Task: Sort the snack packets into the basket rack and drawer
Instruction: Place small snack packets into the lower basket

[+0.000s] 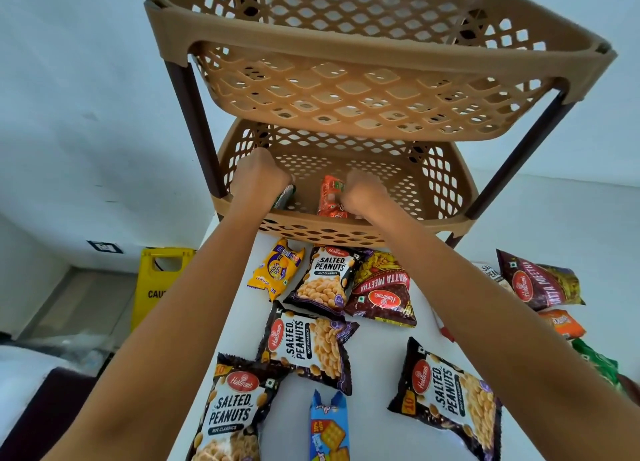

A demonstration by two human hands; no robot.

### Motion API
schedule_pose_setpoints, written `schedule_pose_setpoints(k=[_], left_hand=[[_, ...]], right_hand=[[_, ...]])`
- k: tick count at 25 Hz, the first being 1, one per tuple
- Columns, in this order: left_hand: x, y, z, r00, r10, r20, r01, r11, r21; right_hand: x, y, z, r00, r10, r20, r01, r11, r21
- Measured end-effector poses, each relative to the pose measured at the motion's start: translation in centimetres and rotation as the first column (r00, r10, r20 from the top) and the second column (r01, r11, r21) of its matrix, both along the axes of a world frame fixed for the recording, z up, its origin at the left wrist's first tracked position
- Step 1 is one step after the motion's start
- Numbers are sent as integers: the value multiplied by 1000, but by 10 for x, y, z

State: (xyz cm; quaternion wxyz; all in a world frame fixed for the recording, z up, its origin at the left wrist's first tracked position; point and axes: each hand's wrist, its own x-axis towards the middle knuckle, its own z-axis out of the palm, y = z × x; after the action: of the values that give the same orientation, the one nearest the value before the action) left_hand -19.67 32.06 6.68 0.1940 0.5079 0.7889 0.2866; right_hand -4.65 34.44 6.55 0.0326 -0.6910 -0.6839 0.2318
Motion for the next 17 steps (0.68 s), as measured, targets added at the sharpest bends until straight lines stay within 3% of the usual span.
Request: schedule_pose_setpoints(k=[4, 9, 11, 17], left_hand=[[19, -36, 21, 989, -120, 84, 93, 957, 273], [64, -101, 41, 936, -308, 170, 210, 878, 431], [88, -126, 37, 911, -371, 179, 257, 851, 459], [177, -180, -5, 782, -588, 205, 488, 784, 384]], right_hand=[[14, -26, 5, 994, 38, -99, -9, 959, 282], [55, -99, 10, 963, 153, -221, 33, 747, 664], [78, -135, 8, 959, 116, -258, 113, 680, 725], [167, -222, -17, 934, -114, -340, 329, 651, 684]])
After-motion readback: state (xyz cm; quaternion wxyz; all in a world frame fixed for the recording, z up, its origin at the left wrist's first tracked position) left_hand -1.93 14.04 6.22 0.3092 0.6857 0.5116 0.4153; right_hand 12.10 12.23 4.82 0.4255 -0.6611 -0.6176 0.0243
